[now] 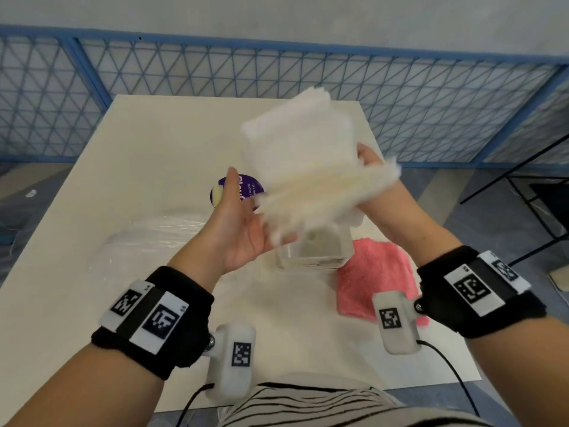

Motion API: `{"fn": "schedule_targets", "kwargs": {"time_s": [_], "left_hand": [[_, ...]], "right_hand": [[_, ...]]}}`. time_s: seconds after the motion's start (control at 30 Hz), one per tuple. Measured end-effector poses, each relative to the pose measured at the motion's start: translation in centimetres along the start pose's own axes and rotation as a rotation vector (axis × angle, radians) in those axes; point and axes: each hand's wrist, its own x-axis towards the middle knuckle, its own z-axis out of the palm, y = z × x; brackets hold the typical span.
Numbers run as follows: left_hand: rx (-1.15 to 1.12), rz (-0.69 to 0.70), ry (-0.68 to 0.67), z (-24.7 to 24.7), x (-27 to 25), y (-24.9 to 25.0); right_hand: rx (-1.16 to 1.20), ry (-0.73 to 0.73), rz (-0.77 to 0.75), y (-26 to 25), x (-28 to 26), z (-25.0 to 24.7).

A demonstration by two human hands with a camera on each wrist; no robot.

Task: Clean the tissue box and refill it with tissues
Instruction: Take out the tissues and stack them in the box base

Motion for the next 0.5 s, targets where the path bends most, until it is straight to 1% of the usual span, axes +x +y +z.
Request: {"fn": "schedule_targets", "kwargs": {"time_s": [0.07, 0.1, 0.13, 0.2, 0.23, 0.27, 0.3, 0.37, 0.4, 0.43, 0.47, 0.5], "left_hand": [[0.086, 0.035, -0.045, 0.6, -0.6, 0.3], [0.193, 0.053, -0.039, 0.9, -0.5, 0.2], [0.275, 0.072, -0.037, 1.3, -0.7, 0.1], [0.343, 0.141, -0.018, 1.5, -0.5, -0.2], [0.371, 0.178, -0.020, 1.4, -0.1, -0.5], [0.373, 0.208, -0.014, 1.6, -0.1, -0.6], [0.362, 0.224, -0.020, 1.7, -0.1, -0.7], [0.332, 0.260, -0.033, 1.8, 0.0, -0.9], [0.344, 0.293, -0.042, 1.9, 0.0, -0.8], [0.372, 0.325, -0.056, 2.0, 0.0, -0.8], [0.403, 0.343, -0.069, 2.1, 0.0, -0.8], [0.445, 0.357, -0.075, 2.2, 0.1, -0.7]], "right_hand": [[-0.024, -0.121, 0.079, 0.2, 0.2, -0.1], [-0.046, -0.155, 0.080, 0.2, -0.1, 0.0], [-0.074, -0.160, 0.046, 0.2, -0.7, 0.3], [-0.178, -0.059, -0.051, 0.7, -1.6, 0.5], [-0.234, 0.009, -0.072, 0.8, -2.3, 0.6], [-0.260, 0.069, -0.062, 1.4, -2.2, 0.6], [-0.196, 0.109, 0.001, 1.9, -2.5, 0.5], [0.230, 0.166, 0.254, 2.5, -2.3, 0.1], [0.467, 0.130, 0.369, 2.9, -2.3, -0.1], [0.638, 0.086, 0.433, 2.8, -2.4, -0.1], [0.717, 0.037, 0.445, 2.5, -2.6, 0.1], [0.695, 0.006, 0.415, 2.3, -2.5, 0.3]]}}
